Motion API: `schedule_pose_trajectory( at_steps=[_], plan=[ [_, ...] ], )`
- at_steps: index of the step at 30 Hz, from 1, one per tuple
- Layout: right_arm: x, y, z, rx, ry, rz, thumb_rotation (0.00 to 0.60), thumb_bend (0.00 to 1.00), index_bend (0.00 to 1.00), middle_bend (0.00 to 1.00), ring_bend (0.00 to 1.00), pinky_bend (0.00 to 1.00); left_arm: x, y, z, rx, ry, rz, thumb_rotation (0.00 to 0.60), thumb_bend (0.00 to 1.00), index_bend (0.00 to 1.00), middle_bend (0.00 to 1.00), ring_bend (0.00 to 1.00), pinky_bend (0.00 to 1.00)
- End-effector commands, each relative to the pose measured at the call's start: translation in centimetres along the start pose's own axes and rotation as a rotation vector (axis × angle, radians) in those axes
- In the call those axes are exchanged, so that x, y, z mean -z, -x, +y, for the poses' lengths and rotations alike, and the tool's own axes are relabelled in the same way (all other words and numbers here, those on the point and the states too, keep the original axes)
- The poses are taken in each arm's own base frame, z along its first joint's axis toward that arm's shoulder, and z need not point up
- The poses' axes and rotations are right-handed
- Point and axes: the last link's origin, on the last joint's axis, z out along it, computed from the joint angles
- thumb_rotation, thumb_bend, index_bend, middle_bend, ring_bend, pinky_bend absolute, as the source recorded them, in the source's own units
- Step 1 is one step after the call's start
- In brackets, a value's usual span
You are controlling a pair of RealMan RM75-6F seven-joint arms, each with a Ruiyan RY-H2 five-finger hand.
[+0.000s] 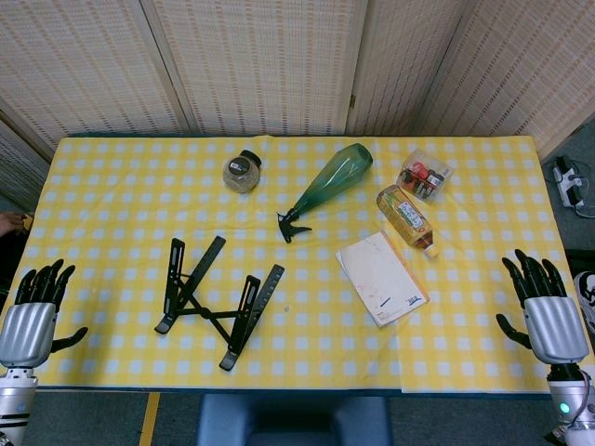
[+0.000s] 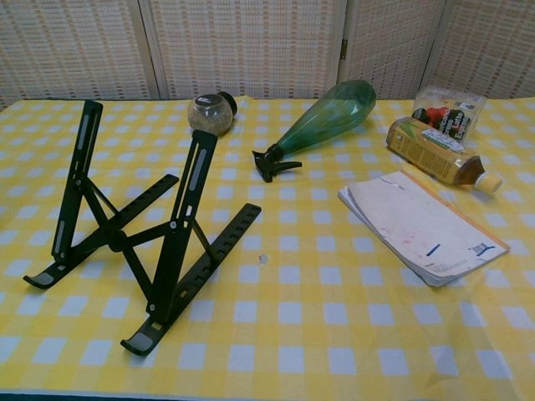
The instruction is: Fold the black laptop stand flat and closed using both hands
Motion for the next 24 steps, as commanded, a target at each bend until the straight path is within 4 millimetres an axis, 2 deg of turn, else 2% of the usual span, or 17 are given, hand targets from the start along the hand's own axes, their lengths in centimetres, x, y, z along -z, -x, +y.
schedule_pose_trajectory(
  at_steps=[1, 8, 14, 21, 24],
  plan=[
    [0.0, 0.0, 0.0, 0.001, -0.001, 0.000, 0.600, 0.30, 0.00, 0.00, 0.06, 0.00, -0.1, 0.1, 0.1, 0.005, 0.004, 0.001, 0.600, 0.17, 0.09, 0.04, 0.03, 0.00],
    [0.0, -0.1, 0.0, 0.002, -0.007, 0.007, 0.600, 0.30, 0.00, 0.00, 0.06, 0.00, -0.4, 0.3, 0.4, 0.032, 0.026, -0.014, 0.600, 0.17, 0.09, 0.04, 0.03, 0.00],
    [0.0, -0.3, 0.1, 0.001, -0.012, 0.016, 0.600, 0.30, 0.00, 0.00, 0.06, 0.00, -1.7, 0.3, 1.2, 0.056, 0.067, -0.026, 0.600, 0.17, 0.09, 0.04, 0.03, 0.00],
    [-0.1, -0.4, 0.1, -0.003, -0.023, 0.019, 0.600, 0.30, 0.00, 0.00, 0.06, 0.00, -5.4, 0.7, 2.7, 0.154, 0.145, -0.078, 0.600, 0.18, 0.09, 0.04, 0.04, 0.00],
    [-0.1, -0.4, 0.2, -0.007, -0.023, 0.019, 0.600, 0.30, 0.00, 0.00, 0.06, 0.00, -7.2, 1.3, 3.2, 0.202, 0.164, -0.126, 0.600, 0.23, 0.08, 0.05, 0.04, 0.00]
  ],
)
